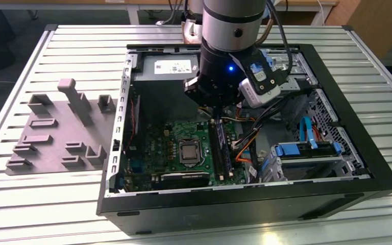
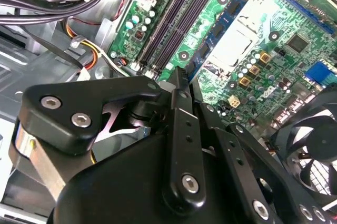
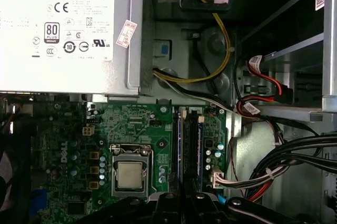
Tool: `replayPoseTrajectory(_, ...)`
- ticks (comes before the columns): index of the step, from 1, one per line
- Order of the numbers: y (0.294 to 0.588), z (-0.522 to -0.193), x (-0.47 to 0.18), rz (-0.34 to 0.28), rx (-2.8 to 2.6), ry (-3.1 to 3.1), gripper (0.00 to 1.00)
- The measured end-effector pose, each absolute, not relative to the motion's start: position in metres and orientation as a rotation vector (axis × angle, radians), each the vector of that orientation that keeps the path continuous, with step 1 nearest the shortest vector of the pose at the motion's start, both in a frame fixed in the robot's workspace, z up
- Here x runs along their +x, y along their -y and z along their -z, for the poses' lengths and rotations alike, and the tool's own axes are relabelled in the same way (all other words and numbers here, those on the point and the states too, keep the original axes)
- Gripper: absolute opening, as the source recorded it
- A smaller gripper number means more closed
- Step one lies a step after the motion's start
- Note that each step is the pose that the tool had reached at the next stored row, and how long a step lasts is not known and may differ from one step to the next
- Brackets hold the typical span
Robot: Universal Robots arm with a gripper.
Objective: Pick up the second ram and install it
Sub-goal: 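Insert the second ram into the second slot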
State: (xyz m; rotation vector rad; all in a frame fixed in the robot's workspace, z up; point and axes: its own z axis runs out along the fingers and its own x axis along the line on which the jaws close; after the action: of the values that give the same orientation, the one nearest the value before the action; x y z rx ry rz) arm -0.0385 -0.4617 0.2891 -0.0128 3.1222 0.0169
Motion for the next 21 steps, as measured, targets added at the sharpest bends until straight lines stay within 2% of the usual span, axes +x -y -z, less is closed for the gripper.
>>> replayPoseTrajectory(21,0.462,-0.259,-0.037,-0.017,0.007,-3.123,0.14)
